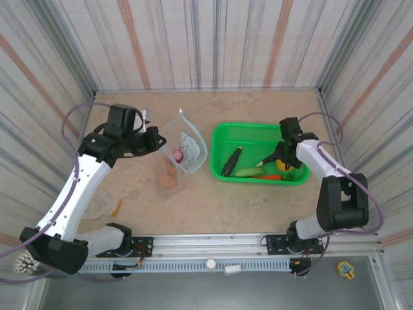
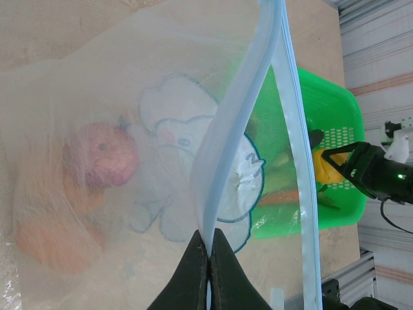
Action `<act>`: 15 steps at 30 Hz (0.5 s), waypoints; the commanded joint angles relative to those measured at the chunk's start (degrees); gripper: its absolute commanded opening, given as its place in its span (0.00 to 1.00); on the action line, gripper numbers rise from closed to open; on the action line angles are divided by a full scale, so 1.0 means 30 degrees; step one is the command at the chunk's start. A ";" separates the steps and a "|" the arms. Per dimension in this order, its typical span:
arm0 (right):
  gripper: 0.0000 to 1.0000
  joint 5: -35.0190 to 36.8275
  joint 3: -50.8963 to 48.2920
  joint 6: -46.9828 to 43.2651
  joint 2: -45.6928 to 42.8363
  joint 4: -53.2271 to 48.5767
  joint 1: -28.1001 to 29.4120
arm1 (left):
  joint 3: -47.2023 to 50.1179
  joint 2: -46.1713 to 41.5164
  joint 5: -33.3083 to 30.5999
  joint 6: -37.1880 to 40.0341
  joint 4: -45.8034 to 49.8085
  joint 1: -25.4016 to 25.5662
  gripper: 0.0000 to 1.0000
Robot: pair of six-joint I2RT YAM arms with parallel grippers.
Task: Place the food in the zip-top bag and seal the zipper
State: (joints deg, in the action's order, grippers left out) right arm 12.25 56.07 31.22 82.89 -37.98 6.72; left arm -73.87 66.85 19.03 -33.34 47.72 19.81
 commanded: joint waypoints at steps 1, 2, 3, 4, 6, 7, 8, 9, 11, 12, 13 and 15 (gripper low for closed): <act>0.56 -0.0536 0.0959 0.0281 -0.1760 -0.0996 0.0220 | -0.0553 -0.0094 0.0043 0.0045 0.0232 -0.0130 0.00; 0.56 -0.0731 0.1295 0.0286 -0.2176 -0.1143 0.0470 | -0.0677 -0.0022 0.0081 0.0040 0.0249 -0.0129 0.00; 0.56 -0.0863 0.1660 0.0341 -0.2603 -0.1226 0.0840 | -0.0772 0.0004 0.0096 0.0040 0.0298 -0.0129 0.00; 0.56 -0.0984 0.1924 0.0359 -0.2949 -0.1213 0.1210 | -0.0835 0.0042 0.0103 0.0014 0.0340 -0.0122 0.00; 0.56 -0.1257 0.2430 0.0474 -0.3727 -0.0879 0.2269 | -0.0952 0.0074 0.0122 -0.0046 0.0344 -0.0126 0.00; 0.56 -0.1450 0.2633 0.0568 -0.4025 -0.0703 0.2775 | -0.0954 0.0070 0.0126 -0.0077 0.0334 -0.0129 0.00; 0.56 -0.1695 0.2885 0.0676 -0.4294 -0.0469 0.3381 | -0.0927 0.0115 0.0105 -0.0112 0.0333 -0.0130 0.00; 0.56 -0.1944 0.3072 0.0745 -0.4461 -0.0267 0.3821 | -0.0923 0.0127 0.0128 -0.0134 0.0345 -0.0115 0.00; 0.56 -0.2744 0.3560 0.1079 -0.4741 0.0567 0.5241 | -0.0880 0.0172 0.0183 -0.0202 0.0352 -0.0129 0.00; 0.56 -0.3104 0.3819 0.1162 -0.4841 0.1064 0.6036 | -0.0855 0.0160 0.0184 -0.0238 0.0388 -0.0129 0.00; 0.56 -0.3423 0.4010 0.1194 -0.4854 0.1551 0.6690 | -0.0890 0.0165 0.0184 -0.0300 0.0403 -0.0129 0.00; 0.56 -0.3749 0.4701 0.1198 -0.4614 0.2272 0.8107 | -0.0924 0.0202 0.0244 -0.0322 0.0447 -0.0119 0.00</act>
State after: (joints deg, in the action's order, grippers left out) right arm 4.60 67.31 33.01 69.17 -35.20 26.87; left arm -75.02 67.20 19.05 -33.74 48.16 19.81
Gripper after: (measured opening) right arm 0.640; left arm 0.055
